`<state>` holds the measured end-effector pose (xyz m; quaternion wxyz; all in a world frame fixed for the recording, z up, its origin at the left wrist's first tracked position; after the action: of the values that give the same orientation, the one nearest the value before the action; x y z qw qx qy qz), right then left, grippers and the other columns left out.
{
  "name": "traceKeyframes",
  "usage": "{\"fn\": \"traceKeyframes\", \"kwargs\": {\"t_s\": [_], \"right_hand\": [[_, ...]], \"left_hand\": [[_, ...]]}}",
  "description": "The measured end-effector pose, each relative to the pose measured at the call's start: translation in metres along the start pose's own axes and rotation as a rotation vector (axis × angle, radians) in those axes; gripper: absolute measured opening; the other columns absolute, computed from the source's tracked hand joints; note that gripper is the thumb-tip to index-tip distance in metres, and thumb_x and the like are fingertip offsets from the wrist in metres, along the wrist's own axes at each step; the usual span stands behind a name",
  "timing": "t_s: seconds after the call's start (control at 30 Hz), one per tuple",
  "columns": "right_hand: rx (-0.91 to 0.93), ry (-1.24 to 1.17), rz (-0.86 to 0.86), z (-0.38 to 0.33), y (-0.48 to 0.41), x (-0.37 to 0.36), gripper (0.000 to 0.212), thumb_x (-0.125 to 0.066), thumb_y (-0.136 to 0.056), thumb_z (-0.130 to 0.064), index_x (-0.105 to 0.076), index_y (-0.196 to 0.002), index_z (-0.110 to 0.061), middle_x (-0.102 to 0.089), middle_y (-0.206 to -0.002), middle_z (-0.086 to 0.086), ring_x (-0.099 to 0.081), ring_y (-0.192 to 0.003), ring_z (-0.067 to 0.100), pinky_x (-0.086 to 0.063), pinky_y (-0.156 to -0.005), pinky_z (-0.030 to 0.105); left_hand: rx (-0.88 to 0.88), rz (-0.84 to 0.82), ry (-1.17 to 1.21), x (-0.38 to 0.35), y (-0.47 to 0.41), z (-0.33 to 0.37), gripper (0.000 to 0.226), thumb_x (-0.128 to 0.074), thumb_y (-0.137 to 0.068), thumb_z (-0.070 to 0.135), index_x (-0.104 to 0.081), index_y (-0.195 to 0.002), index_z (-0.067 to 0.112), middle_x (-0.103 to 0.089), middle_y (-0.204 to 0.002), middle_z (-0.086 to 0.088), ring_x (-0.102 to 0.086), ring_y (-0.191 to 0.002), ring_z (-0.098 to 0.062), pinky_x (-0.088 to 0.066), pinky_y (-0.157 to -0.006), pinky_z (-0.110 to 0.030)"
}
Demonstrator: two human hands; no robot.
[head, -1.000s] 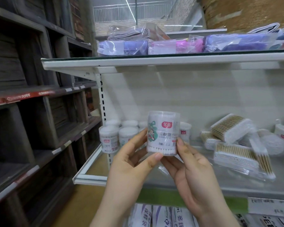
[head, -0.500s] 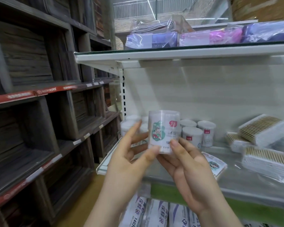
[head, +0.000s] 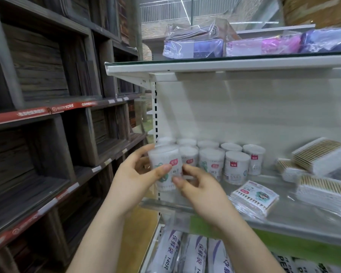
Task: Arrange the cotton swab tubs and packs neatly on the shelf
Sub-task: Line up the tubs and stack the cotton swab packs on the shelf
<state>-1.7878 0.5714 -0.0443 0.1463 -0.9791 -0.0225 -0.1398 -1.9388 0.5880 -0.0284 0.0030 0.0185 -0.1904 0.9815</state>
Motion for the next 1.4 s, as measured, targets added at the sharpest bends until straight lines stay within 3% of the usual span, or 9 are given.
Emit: {"fn": "traceKeyframes", "kwargs": {"t_s": [0.07, 0.17, 0.3, 0.53, 0.67, 0.87, 1.13, 1.27, 1.4], "right_hand": [[-0.004, 0.057, -0.009, -0.006, -0.012, 0.004, 0.025, -0.063, -0.089, -0.027, -0.060, -0.113, -0.035, -0.066, -0.111, -0.016, -0.060, -0.102, 0.000, -0.046, -0.092, 0.020], [-0.072, 0.056, 0.027, 0.000, -0.028, 0.004, 0.031, -0.068, -0.085, -0.024, -0.064, -0.115, -0.025, -0.068, -0.112, -0.010, -0.062, -0.104, 0.007, -0.047, -0.098, 0.033], [-0.167, 0.132, 0.007, 0.016, -0.039, -0.009, 0.029, -0.070, -0.082, -0.023, -0.063, -0.111, -0.027, -0.068, -0.110, -0.009, -0.062, -0.103, 0.011, -0.047, -0.099, 0.038], [-0.274, 0.416, -0.053, 0.024, -0.046, -0.027, 0.031, -0.062, -0.087, -0.035, -0.060, -0.115, -0.023, -0.065, -0.115, -0.002, -0.059, -0.106, 0.021, -0.047, -0.095, 0.038], [-0.269, 0.502, -0.065, 0.021, -0.046, -0.027, 0.032, -0.057, -0.091, -0.034, -0.056, -0.121, -0.023, -0.061, -0.121, -0.001, -0.057, -0.109, 0.022, -0.045, -0.090, 0.033], [-0.239, 0.555, -0.068, 0.018, -0.044, -0.020, 0.038, -0.055, -0.092, -0.033, -0.050, -0.128, -0.024, -0.056, -0.132, -0.001, -0.052, -0.119, 0.022, -0.042, -0.100, 0.037], [-0.206, 0.577, -0.101, 0.014, -0.039, -0.018, 0.040, -0.055, -0.092, -0.031, -0.048, -0.131, -0.022, -0.054, -0.134, 0.000, -0.051, -0.121, 0.022, -0.041, -0.101, 0.037], [-0.189, 0.605, -0.119, 0.011, -0.037, -0.013, 0.047, -0.056, -0.092, -0.032, -0.044, -0.136, -0.021, -0.050, -0.138, 0.002, -0.048, -0.126, 0.022, -0.039, -0.106, 0.039], [-0.211, 0.588, -0.088, 0.002, -0.034, 0.011, 0.055, -0.055, -0.092, -0.035, -0.038, -0.141, -0.018, -0.046, -0.143, -0.001, -0.047, -0.127, 0.021, -0.039, -0.106, 0.037]], "left_hand": [[-0.011, -0.001, -0.029, 0.002, -0.014, 0.001, 0.062, -0.080, -0.059, 0.027, -0.059, -0.116, 0.033, -0.074, -0.095, 0.008, -0.070, -0.089, -0.008, -0.058, -0.074, -0.028], [-0.004, -0.053, -0.087, 0.005, -0.029, -0.004, 0.070, -0.081, -0.066, 0.022, -0.053, -0.130, 0.031, -0.071, -0.109, 0.004, -0.066, -0.103, -0.011, -0.054, -0.089, -0.038], [0.003, -0.100, -0.149, 0.012, -0.035, -0.019, 0.067, -0.081, -0.070, 0.020, -0.053, -0.130, 0.033, -0.068, -0.114, 0.007, -0.064, -0.107, -0.010, -0.054, -0.092, -0.038], [0.018, -0.099, -0.253, 0.016, -0.038, -0.037, 0.061, -0.080, -0.072, 0.020, -0.054, -0.127, 0.027, -0.066, -0.109, 0.007, -0.065, -0.098, -0.006, -0.053, -0.068, -0.011], [0.022, -0.102, -0.303, 0.018, -0.045, -0.038, 0.058, -0.080, -0.072, 0.021, -0.055, -0.123, 0.031, -0.064, -0.106, 0.011, -0.063, -0.097, -0.004, -0.050, -0.063, -0.010], [0.032, -0.126, -0.322, 0.018, -0.048, -0.038, 0.056, -0.078, -0.073, 0.017, -0.054, -0.123, 0.029, -0.060, -0.101, 0.015, -0.058, -0.089, 0.002, -0.048, -0.055, -0.006], [0.039, -0.146, -0.310, 0.020, -0.048, -0.035, 0.054, -0.076, -0.075, 0.012, -0.053, -0.123, 0.026, -0.060, -0.102, 0.010, -0.058, -0.087, 0.002, -0.048, -0.053, -0.006], [0.030, -0.149, -0.304, 0.020, -0.047, -0.035, 0.059, -0.077, -0.073, 0.015, -0.052, -0.125, 0.028, -0.062, -0.107, 0.009, -0.061, -0.097, -0.004, -0.049, -0.062, -0.012], [0.004, -0.123, -0.360, 0.022, -0.047, -0.031, 0.084, -0.083, -0.067, 0.018, -0.039, -0.136, 0.038, -0.053, -0.124, 0.012, -0.054, -0.114, -0.011, -0.046, -0.084, -0.023]]}}
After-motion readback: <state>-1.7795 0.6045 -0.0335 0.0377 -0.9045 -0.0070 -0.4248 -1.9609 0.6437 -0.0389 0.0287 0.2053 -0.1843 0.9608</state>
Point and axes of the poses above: each hand's wrist, its own y-axis away from the middle knuckle, its own x-axis out of the back of the hand, z = x × y, the point moved 5 cm from there along -y, towards the middle knuckle
